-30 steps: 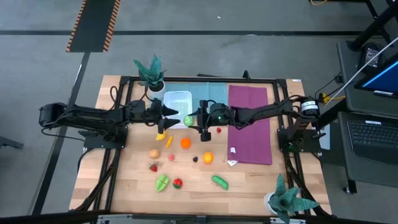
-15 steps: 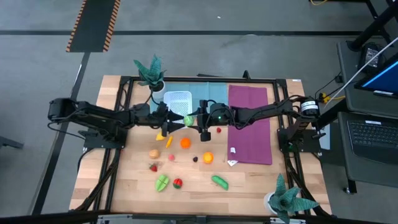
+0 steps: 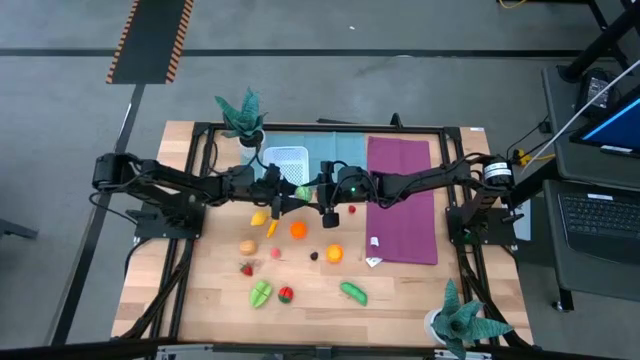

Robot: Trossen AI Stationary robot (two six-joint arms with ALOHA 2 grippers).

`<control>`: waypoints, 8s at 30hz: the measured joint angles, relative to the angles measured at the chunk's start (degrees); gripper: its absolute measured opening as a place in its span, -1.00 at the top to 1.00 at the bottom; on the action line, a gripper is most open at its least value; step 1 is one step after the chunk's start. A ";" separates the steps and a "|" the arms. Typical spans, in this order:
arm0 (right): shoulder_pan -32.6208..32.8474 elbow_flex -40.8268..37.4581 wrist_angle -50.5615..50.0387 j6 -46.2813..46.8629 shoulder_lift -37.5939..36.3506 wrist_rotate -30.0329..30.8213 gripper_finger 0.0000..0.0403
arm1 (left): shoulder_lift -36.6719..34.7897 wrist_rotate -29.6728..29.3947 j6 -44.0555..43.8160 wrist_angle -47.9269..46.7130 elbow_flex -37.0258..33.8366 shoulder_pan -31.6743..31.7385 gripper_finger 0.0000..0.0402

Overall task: Pick and placing Produce into tupperware
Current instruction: Put the green cabbage into the white basket, then put the red cherry into the white basket

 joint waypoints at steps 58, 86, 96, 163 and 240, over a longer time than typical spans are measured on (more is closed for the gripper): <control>-0.09 0.04 -5.82 4.69 0.04 4.27 -0.38 | 0.85 10.24 5.48 -0.52 0.54 7.32 0.04; -7.23 -0.06 -8.52 16.49 -6.38 -7.70 -0.38 | -24.87 7.57 24.89 -19.02 -2.98 14.00 0.03; -7.45 -0.04 2.12 20.58 -6.33 -11.29 -0.38 | -25.68 6.62 29.81 -21.38 -2.98 14.03 0.03; -10.32 -23.69 13.87 22.58 -20.57 -11.97 -0.38 | 4.22 -11.71 43.27 -73.17 25.39 12.09 0.03; -9.27 -11.59 4.19 13.44 4.65 -9.04 -0.38 | -44.13 -6.37 37.16 -30.40 -14.80 3.36 -0.22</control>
